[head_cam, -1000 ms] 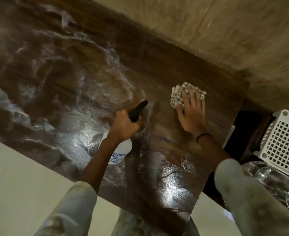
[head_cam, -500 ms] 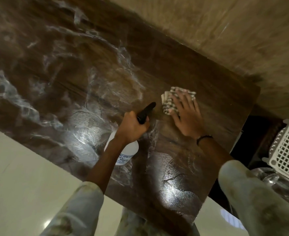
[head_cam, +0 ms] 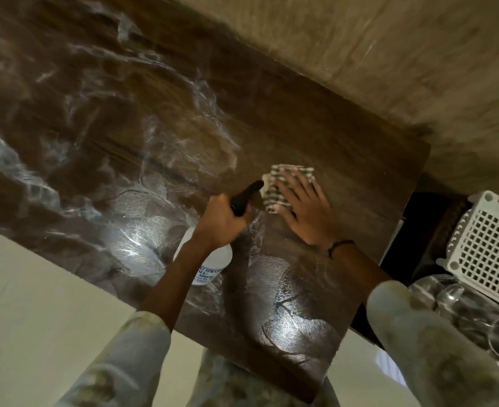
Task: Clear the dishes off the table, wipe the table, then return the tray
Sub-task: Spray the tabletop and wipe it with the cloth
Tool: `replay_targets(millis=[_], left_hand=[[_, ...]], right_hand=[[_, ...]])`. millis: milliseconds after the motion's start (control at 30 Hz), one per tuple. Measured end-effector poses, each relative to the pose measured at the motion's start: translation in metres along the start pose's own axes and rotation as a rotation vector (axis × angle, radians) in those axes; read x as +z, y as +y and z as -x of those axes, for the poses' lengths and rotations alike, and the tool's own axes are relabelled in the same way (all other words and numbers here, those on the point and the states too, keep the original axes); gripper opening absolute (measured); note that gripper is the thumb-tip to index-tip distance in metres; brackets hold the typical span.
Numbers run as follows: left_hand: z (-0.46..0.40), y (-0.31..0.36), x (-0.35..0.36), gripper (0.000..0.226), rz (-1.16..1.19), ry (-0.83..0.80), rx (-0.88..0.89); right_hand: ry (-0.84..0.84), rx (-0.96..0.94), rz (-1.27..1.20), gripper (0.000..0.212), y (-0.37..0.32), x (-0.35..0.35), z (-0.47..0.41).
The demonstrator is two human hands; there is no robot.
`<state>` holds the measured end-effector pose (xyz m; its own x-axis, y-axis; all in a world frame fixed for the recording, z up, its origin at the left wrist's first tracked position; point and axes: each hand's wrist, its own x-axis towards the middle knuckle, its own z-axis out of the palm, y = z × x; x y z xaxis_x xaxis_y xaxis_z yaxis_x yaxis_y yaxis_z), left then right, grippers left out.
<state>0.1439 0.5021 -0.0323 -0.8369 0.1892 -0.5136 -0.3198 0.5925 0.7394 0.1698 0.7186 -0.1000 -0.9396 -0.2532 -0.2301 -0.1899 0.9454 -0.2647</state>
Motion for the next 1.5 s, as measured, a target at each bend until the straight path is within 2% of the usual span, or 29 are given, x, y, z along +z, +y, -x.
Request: replay_targets(millis=[167, 267, 500, 667, 767, 867, 967, 1067, 1133, 1200, 1333, 1400, 1500], left_hand=[[0.024, -0.009, 0.023, 0.006, -0.078, -0.161, 0.007], [0.039, -0.011, 0.042, 0.008, -0.082, -0.238, -0.012], [0.055, -0.006, 0.073, 0.017, -0.178, -0.224, -0.078], [0.058, -0.012, 0.071, 0.023, -0.193, -0.169, -0.091], [0.059, -0.014, 0.065, 0.017, -0.193, -0.139, -0.103], [0.062, -0.017, 0.058, 0.004, -0.161, -0.098, -0.058], [0.066, -0.019, 0.048, 0.016, -0.144, -0.039, -0.016], [0.066, -0.022, 0.039, 0.024, -0.165, -0.015, -0.006], [0.065, -0.025, 0.034, 0.017, -0.138, -0.005, -0.022], [0.065, -0.029, 0.029, 0.012, -0.126, 0.009, -0.029], [0.063, -0.035, 0.027, 0.011, -0.137, 0.019, -0.021], [0.063, -0.034, 0.027, 0.013, -0.147, 0.033, 0.006], [0.063, -0.033, 0.027, 0.018, -0.148, 0.029, 0.030]], right_hand=[[0.102, 0.418, -0.103, 0.061, 0.031, -0.003, 0.039], [0.106, 0.498, -0.142, 0.063, 0.019, 0.008, 0.067], [0.085, 0.474, -0.106, 0.063, 0.015, 0.021, 0.115], [0.095, 0.518, -0.131, 0.063, 0.006, 0.022, 0.108], [0.113, 0.519, -0.144, 0.061, -0.013, 0.026, 0.085], [0.117, 0.410, -0.123, 0.058, -0.040, 0.032, 0.062], [0.061, 0.253, -0.115, 0.059, -0.062, 0.040, 0.072], [0.021, 0.107, -0.050, 0.056, -0.049, 0.045, 0.109], [0.037, 0.142, -0.020, 0.056, -0.029, 0.042, 0.122], [0.076, 0.269, -0.029, 0.055, -0.021, 0.037, 0.116], [0.187, 0.480, -0.087, 0.056, -0.046, 0.037, 0.065], [0.171, 0.448, -0.092, 0.057, -0.064, 0.040, 0.048], [0.090, 0.241, -0.078, 0.055, -0.077, 0.046, 0.067]])
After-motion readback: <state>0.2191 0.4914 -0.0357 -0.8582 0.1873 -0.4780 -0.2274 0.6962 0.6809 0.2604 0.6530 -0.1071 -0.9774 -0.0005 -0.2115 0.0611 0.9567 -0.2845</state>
